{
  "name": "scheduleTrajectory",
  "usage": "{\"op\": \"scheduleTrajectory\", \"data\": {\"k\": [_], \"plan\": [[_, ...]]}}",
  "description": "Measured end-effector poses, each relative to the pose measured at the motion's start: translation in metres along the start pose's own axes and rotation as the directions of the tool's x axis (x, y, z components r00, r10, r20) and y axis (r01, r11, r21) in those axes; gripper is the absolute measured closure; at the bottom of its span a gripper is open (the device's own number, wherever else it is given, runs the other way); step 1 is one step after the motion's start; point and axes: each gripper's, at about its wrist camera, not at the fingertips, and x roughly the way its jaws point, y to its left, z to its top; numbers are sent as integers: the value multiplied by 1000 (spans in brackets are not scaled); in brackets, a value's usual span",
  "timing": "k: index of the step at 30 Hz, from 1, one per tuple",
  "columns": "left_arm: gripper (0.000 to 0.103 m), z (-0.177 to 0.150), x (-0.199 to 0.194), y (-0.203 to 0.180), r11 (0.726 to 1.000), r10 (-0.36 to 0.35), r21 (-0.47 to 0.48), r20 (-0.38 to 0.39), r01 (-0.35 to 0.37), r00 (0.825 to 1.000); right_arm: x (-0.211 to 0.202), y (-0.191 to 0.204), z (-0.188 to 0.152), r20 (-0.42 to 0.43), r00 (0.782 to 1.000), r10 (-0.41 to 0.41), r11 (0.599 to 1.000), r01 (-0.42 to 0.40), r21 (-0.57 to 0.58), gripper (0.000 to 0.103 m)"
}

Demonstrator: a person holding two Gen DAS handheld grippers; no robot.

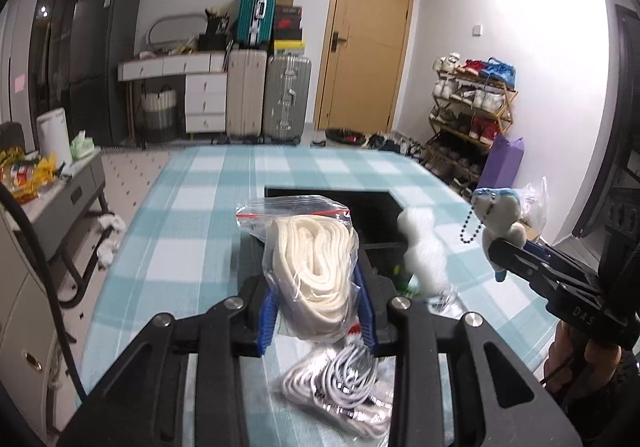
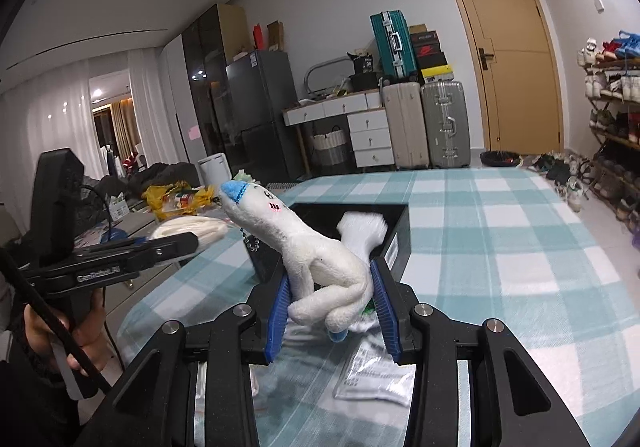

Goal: Organize soft objects
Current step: 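Carry the rope bag and plush toy over the black box while lowering both into it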

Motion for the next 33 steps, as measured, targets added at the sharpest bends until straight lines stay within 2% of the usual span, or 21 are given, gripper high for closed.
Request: {"op": "scheduleTrajectory", "data": {"k": [6, 14, 23, 33], "plan": [[71, 20, 2, 1, 1000, 1, 8, 51, -2, 999, 8, -8, 30, 7, 1000, -2, 1000, 2, 16, 64], [71, 35, 29, 8, 999, 32, 12, 66, -32, 997, 31, -14, 63, -19, 999, -27, 1000, 27, -12, 64], [71, 44, 67, 11, 999, 46, 8, 43, -46, 998, 72, -10, 74, -81, 996, -32, 997, 27, -70, 64], [71, 39, 105, 3, 998, 56, 25, 3, -56, 998, 119, -22, 70, -157, 986, -49, 997, 39, -70, 64]]}}
